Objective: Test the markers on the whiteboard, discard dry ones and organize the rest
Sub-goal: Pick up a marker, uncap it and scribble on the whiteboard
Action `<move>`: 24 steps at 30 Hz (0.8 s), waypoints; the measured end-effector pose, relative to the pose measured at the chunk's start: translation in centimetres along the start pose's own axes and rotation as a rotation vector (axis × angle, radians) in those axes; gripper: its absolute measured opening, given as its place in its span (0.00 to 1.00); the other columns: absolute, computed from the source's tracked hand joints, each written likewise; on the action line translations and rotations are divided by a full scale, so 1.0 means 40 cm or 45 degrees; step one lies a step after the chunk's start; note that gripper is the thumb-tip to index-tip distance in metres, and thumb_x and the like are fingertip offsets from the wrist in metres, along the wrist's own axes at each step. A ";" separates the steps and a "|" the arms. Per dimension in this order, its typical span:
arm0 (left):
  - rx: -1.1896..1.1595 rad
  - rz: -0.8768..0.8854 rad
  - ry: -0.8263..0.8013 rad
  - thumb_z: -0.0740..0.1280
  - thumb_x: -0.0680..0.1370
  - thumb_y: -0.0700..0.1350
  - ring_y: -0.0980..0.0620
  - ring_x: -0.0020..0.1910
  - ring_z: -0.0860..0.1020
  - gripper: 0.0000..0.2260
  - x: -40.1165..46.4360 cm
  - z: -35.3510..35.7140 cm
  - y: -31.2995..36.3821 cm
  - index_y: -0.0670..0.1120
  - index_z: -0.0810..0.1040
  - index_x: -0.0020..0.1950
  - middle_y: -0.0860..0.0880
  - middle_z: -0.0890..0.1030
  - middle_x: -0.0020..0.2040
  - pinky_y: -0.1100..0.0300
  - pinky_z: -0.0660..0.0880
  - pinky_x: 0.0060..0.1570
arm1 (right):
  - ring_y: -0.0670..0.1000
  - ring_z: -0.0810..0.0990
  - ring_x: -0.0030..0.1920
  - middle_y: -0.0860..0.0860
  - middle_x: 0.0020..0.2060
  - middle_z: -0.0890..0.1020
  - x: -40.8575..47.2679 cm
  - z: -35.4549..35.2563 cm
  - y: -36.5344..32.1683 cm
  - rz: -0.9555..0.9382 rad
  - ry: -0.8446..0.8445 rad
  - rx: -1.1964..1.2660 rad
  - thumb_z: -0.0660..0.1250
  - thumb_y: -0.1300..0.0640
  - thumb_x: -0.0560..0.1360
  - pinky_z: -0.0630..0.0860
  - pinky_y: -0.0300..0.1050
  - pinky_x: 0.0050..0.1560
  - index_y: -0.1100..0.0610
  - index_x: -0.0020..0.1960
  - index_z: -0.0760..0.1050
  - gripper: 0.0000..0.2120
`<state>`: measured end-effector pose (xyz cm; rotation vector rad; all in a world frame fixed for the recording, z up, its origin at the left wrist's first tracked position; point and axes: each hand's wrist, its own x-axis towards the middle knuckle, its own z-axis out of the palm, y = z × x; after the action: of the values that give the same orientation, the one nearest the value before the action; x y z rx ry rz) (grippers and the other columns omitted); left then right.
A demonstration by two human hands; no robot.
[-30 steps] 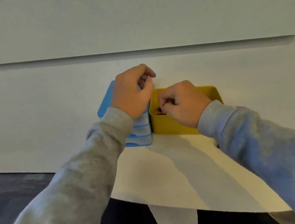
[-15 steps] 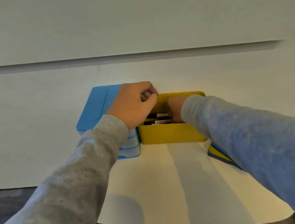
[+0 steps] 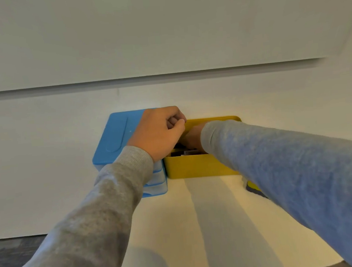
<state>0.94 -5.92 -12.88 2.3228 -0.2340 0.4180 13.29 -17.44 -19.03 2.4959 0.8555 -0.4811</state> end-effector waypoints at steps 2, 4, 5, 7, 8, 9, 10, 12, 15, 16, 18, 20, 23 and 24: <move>-0.008 0.005 0.007 0.66 0.79 0.43 0.55 0.39 0.80 0.07 0.000 -0.001 0.002 0.50 0.83 0.47 0.52 0.82 0.38 0.64 0.79 0.41 | 0.53 0.80 0.54 0.53 0.56 0.81 0.070 0.020 -0.012 -0.027 0.031 0.199 0.63 0.53 0.80 0.77 0.51 0.59 0.52 0.61 0.77 0.11; -0.016 0.002 0.013 0.66 0.79 0.42 0.54 0.38 0.80 0.07 -0.001 -0.003 0.001 0.50 0.83 0.46 0.51 0.82 0.38 0.61 0.79 0.42 | 0.52 0.81 0.48 0.55 0.53 0.83 0.149 0.065 -0.011 -0.011 0.064 0.362 0.63 0.54 0.79 0.80 0.52 0.54 0.51 0.56 0.78 0.08; -0.014 0.000 0.011 0.66 0.79 0.42 0.54 0.38 0.80 0.07 -0.001 -0.003 0.000 0.50 0.83 0.45 0.51 0.82 0.38 0.60 0.79 0.42 | 0.52 0.80 0.45 0.56 0.50 0.83 0.160 0.076 -0.007 -0.014 0.067 0.439 0.63 0.54 0.79 0.80 0.53 0.53 0.52 0.54 0.78 0.08; -0.007 -0.007 0.008 0.66 0.79 0.43 0.54 0.38 0.79 0.07 -0.001 -0.003 -0.002 0.51 0.83 0.45 0.50 0.82 0.38 0.58 0.80 0.43 | 0.55 0.81 0.45 0.55 0.47 0.84 0.140 0.071 -0.008 -0.020 0.099 0.487 0.62 0.53 0.78 0.80 0.53 0.53 0.52 0.51 0.79 0.08; -0.010 -0.009 0.006 0.66 0.79 0.43 0.54 0.38 0.79 0.07 -0.001 -0.002 -0.002 0.51 0.83 0.45 0.50 0.82 0.37 0.58 0.80 0.42 | 0.56 0.83 0.47 0.54 0.46 0.84 0.115 0.061 -0.006 -0.027 0.126 0.478 0.62 0.51 0.78 0.80 0.53 0.53 0.51 0.50 0.79 0.09; -0.010 -0.009 0.008 0.66 0.78 0.43 0.54 0.38 0.79 0.07 0.000 -0.002 -0.001 0.51 0.83 0.45 0.51 0.82 0.37 0.59 0.80 0.41 | 0.57 0.83 0.48 0.53 0.45 0.84 0.099 0.056 -0.002 -0.019 0.109 0.463 0.62 0.50 0.77 0.81 0.53 0.53 0.50 0.49 0.79 0.08; -0.011 -0.009 0.012 0.66 0.78 0.43 0.56 0.38 0.78 0.07 0.001 -0.002 0.000 0.51 0.83 0.45 0.52 0.81 0.37 0.62 0.79 0.40 | 0.57 0.83 0.47 0.52 0.44 0.84 0.096 0.058 0.003 -0.023 0.087 0.439 0.63 0.50 0.78 0.81 0.52 0.52 0.50 0.49 0.80 0.08; -0.030 -0.013 0.036 0.66 0.78 0.41 0.57 0.38 0.78 0.07 0.002 -0.001 0.001 0.50 0.83 0.46 0.53 0.81 0.37 0.67 0.76 0.38 | 0.54 0.82 0.42 0.50 0.41 0.82 0.041 0.049 0.004 -0.034 0.164 0.330 0.65 0.52 0.78 0.82 0.51 0.48 0.50 0.49 0.79 0.05; -0.063 0.014 0.091 0.66 0.78 0.40 0.56 0.39 0.78 0.07 0.003 -0.001 -0.003 0.49 0.82 0.48 0.53 0.81 0.40 0.68 0.76 0.40 | 0.54 0.79 0.40 0.49 0.41 0.79 -0.057 0.030 0.018 -0.055 0.410 0.285 0.62 0.52 0.80 0.82 0.53 0.46 0.50 0.55 0.73 0.06; -0.053 0.036 0.103 0.66 0.78 0.40 0.57 0.41 0.78 0.07 0.005 -0.001 -0.004 0.49 0.82 0.49 0.53 0.80 0.42 0.67 0.76 0.42 | 0.54 0.79 0.40 0.50 0.41 0.78 -0.086 0.026 0.028 -0.059 0.486 0.357 0.60 0.51 0.81 0.81 0.55 0.46 0.50 0.57 0.70 0.07; 0.021 0.093 0.118 0.66 0.78 0.41 0.57 0.46 0.77 0.06 0.005 -0.001 -0.008 0.49 0.81 0.51 0.53 0.80 0.46 0.64 0.75 0.47 | 0.54 0.77 0.39 0.51 0.41 0.77 -0.135 0.020 0.047 -0.079 0.600 0.438 0.58 0.52 0.83 0.80 0.57 0.46 0.50 0.57 0.66 0.05; 0.138 0.151 0.108 0.66 0.78 0.44 0.56 0.51 0.76 0.07 0.006 0.002 -0.012 0.50 0.79 0.54 0.54 0.78 0.50 0.59 0.75 0.51 | 0.51 0.73 0.39 0.48 0.40 0.74 -0.184 0.014 0.066 -0.119 0.718 0.453 0.56 0.54 0.83 0.77 0.55 0.45 0.50 0.57 0.64 0.04; 0.374 0.252 0.067 0.63 0.79 0.50 0.53 0.56 0.72 0.11 0.002 0.007 -0.011 0.52 0.76 0.61 0.54 0.76 0.55 0.53 0.73 0.56 | 0.53 0.72 0.43 0.48 0.46 0.75 -0.246 0.003 0.084 -0.179 0.928 0.370 0.53 0.52 0.84 0.74 0.53 0.45 0.50 0.60 0.64 0.05; 0.462 0.301 0.047 0.62 0.80 0.51 0.53 0.55 0.72 0.12 0.002 0.009 -0.003 0.51 0.75 0.62 0.53 0.76 0.55 0.52 0.73 0.56 | 0.53 0.73 0.43 0.49 0.48 0.76 -0.267 -0.002 0.090 -0.185 0.973 0.369 0.53 0.52 0.85 0.75 0.53 0.45 0.50 0.60 0.64 0.06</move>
<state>1.14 -6.09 -13.18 2.6487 -0.4488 0.6667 7.65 -25.10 -12.98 2.9281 1.3213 0.3781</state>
